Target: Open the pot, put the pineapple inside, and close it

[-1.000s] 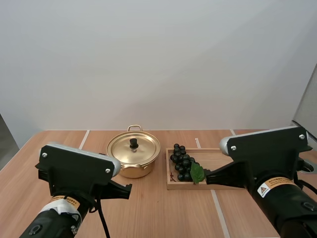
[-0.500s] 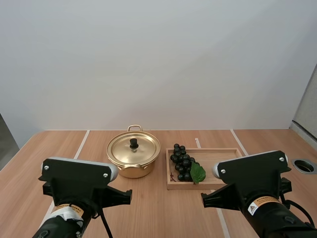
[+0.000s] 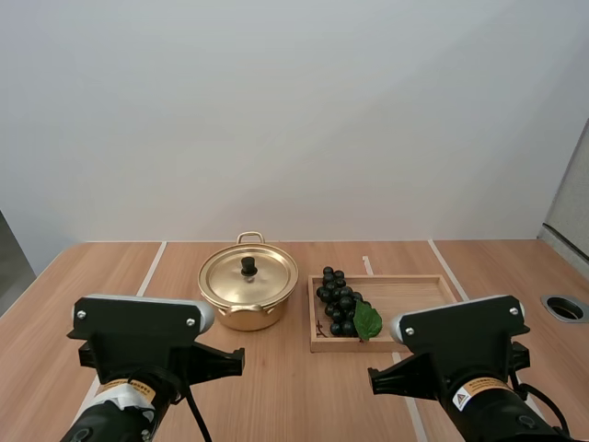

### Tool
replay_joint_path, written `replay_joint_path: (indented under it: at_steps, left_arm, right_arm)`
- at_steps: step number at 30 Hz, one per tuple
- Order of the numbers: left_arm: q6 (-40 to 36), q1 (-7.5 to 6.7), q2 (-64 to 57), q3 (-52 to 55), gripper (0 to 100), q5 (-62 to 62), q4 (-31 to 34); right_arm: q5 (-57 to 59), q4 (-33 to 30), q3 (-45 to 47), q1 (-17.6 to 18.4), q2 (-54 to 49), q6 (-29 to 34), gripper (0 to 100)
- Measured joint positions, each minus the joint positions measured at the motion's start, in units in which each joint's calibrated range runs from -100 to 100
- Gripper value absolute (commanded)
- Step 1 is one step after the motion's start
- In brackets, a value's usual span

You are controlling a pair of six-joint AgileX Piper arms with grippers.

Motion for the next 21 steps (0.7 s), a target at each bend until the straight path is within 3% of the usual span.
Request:
replay_joint_path:
  at_steps: [21]
  left_arm:
    - [-0.3, 0.16, 0.0, 0.0, 0, -0.4, 0.0]
  right_arm:
    - [-1.1, 0.6, 0.0, 0.0, -0.1, 0.6, 0]
